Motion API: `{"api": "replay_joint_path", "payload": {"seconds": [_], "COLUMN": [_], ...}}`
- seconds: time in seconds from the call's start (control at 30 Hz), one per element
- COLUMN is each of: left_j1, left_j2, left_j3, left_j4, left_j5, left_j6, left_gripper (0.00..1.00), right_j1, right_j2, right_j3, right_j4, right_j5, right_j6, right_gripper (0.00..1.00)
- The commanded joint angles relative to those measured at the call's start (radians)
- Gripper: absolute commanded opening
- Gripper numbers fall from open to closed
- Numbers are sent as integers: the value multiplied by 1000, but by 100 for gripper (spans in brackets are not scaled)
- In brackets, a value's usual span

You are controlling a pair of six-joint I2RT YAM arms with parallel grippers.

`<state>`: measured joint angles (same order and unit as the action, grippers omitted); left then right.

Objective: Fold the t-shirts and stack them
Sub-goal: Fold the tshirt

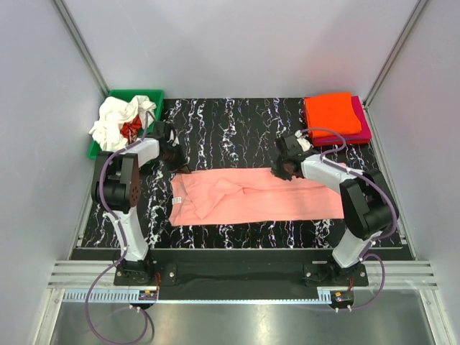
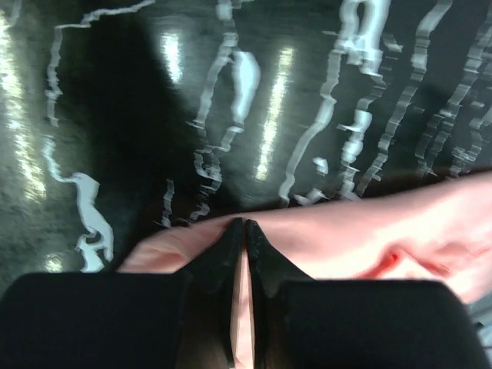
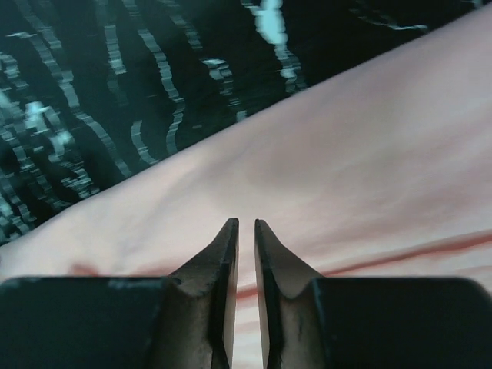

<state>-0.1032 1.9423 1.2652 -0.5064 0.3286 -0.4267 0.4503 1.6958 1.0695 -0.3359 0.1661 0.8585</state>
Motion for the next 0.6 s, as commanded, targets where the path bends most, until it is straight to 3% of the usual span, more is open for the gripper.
{"api": "replay_joint_path", "payload": {"seconds": [0.0, 0.17, 0.37, 0.47, 0.57], "left_j1": [7, 8, 3, 3, 3], "left_j2": [20, 52, 127, 144, 75], "left_j3": [23, 82, 212, 301, 335], "left_j4": [16, -3, -3, -33, -72], "left_j5": [-120, -166, -79, 13, 3], "left_j6": [0, 14, 42, 58, 66], "left_gripper": [9, 9, 9, 10, 16], "right_j1": [-54, -133, -151, -151, -150], "right_j2": [41, 67, 70, 44, -40], "right_j3": [-45, -78, -59, -22, -5], "right_j4": [-15, -15, -9, -12, -9], "right_j5": [24, 24, 24, -26, -100], "right_j6": [-39, -10, -15, -81, -169], "right_gripper": [20, 18, 18, 19, 22]}}
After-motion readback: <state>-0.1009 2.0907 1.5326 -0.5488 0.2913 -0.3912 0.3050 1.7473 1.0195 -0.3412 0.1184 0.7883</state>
